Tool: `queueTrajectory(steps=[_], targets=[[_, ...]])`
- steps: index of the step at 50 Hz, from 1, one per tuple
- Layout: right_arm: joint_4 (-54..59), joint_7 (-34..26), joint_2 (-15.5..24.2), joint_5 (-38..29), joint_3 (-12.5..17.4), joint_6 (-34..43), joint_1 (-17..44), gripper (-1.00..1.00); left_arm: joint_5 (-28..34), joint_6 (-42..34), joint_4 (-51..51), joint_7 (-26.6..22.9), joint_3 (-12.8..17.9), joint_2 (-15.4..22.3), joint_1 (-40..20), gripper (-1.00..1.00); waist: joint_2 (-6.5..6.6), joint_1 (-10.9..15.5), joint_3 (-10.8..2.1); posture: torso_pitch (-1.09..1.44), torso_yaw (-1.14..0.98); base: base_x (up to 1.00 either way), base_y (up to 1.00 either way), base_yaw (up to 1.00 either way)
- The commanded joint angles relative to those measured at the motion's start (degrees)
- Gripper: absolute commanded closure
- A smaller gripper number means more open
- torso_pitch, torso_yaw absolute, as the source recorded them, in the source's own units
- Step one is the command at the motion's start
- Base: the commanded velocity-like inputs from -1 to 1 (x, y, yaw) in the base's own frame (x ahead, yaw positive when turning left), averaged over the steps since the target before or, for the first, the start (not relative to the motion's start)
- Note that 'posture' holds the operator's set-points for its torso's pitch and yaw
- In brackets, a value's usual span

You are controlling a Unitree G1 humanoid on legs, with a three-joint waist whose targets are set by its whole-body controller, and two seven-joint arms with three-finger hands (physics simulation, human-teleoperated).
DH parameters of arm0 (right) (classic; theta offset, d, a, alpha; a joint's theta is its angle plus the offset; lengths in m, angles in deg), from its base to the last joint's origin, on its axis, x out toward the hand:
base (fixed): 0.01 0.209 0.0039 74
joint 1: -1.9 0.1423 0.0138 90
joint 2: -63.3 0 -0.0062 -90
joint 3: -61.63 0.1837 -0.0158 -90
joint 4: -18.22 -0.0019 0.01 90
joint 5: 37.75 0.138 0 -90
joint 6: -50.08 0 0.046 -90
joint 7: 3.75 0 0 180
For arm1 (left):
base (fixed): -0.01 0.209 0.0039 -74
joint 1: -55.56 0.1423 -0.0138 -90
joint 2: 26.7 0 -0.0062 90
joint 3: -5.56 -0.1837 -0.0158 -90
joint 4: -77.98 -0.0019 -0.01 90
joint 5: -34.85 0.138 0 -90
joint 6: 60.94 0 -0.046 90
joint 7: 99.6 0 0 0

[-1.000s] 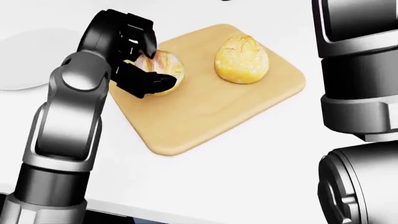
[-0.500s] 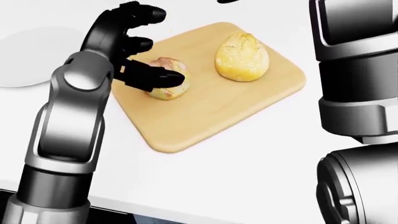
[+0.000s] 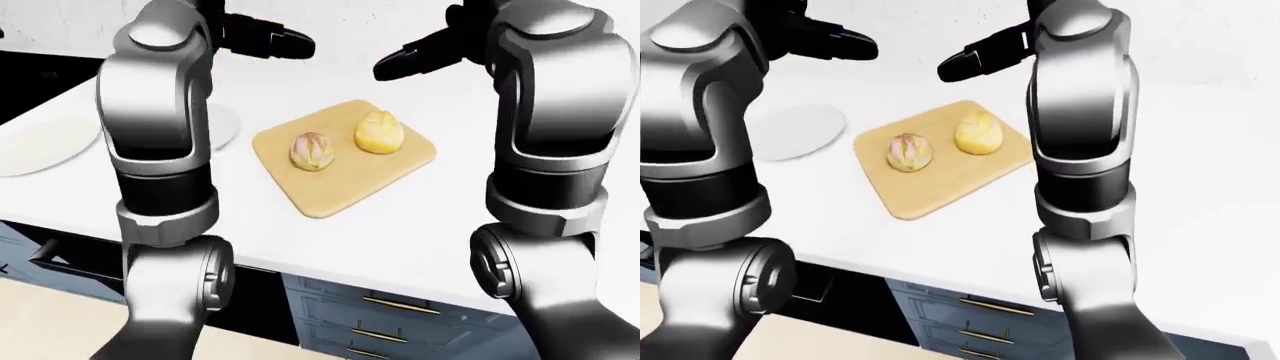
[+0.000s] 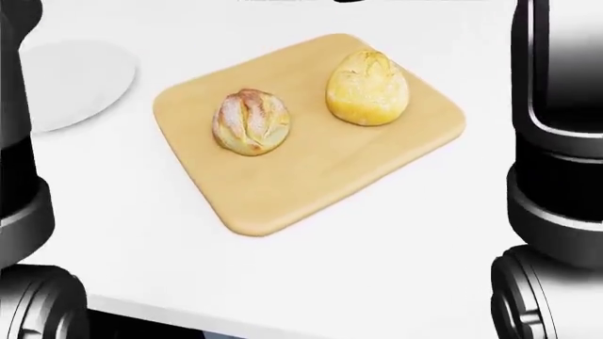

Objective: Place all breads on the cutting board.

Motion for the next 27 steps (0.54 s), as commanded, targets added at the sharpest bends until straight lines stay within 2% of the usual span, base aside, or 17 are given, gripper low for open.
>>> queueTrajectory(steps=[1, 7, 11, 12, 15, 20, 27], targets=[[-2.1, -1.6, 0.7, -1.5, -0.2, 1.5, 2.7, -1.0, -2.6, 0.0, 1.5, 2.0, -0.3, 1.0, -2.0, -1.0, -0.08, 0.0, -1.42, 0.0, 0.0, 0.0, 0.0, 0.0], [-3.3, -4.9, 1.8, -4.6, -2.2, 3.4, 6.3, -1.0, -6.9, -1.1, 2.8, 6.5, 0.7, 2.7, -4.4, -1.0, 0.23, -0.3, -1.23, 0.0, 0.0, 0.0, 0.0, 0.0], [-10.3, -7.2, 0.8, -8.1, -4.0, 1.2, 4.8, -1.0, -9.2, -0.3, 8.0, 10.7, 1.3, 2.9, -2.5, -1.0, 0.37, -0.5, -0.79, 0.0, 0.0, 0.0, 0.0, 0.0], [-11.5, -8.1, 1.3, -9.5, -5.5, -0.2, 4.3, -1.0, -9.9, 0.2, 9.4, 11.9, 1.6, 2.8, -2.1, -1.0, 0.44, -0.5, -0.69, 0.0, 0.0, 0.0, 0.0, 0.0], [-14.7, -10.1, 0.0, -13.6, -6.3, -2.8, 2.2, -1.0, -11.7, 2.6, 13.6, 15.3, 1.5, 2.7, -0.1, -1.0, 0.65, -0.7, -0.57, 0.0, 0.0, 0.0, 0.0, 0.0], [-14.5, -10.1, -2.8, -18.6, -3.7, -13.3, 2.5, -1.0, -13.8, 10.0, 16.9, 20.1, 1.7, 3.4, 1.4, -1.0, 0.91, -0.9, -0.61, 0.0, 0.0, 0.0, 0.0, 0.0], [-11.4, -9.7, -4.6, -20.0, -0.4, -20.2, 5.2, -1.0, -16.9, 17.7, 14.9, 24.2, 1.8, 5.9, -1.0, -1.0, 1.18, -1.0, -0.52, 0.0, 0.0, 0.0, 0.0, 0.0]])
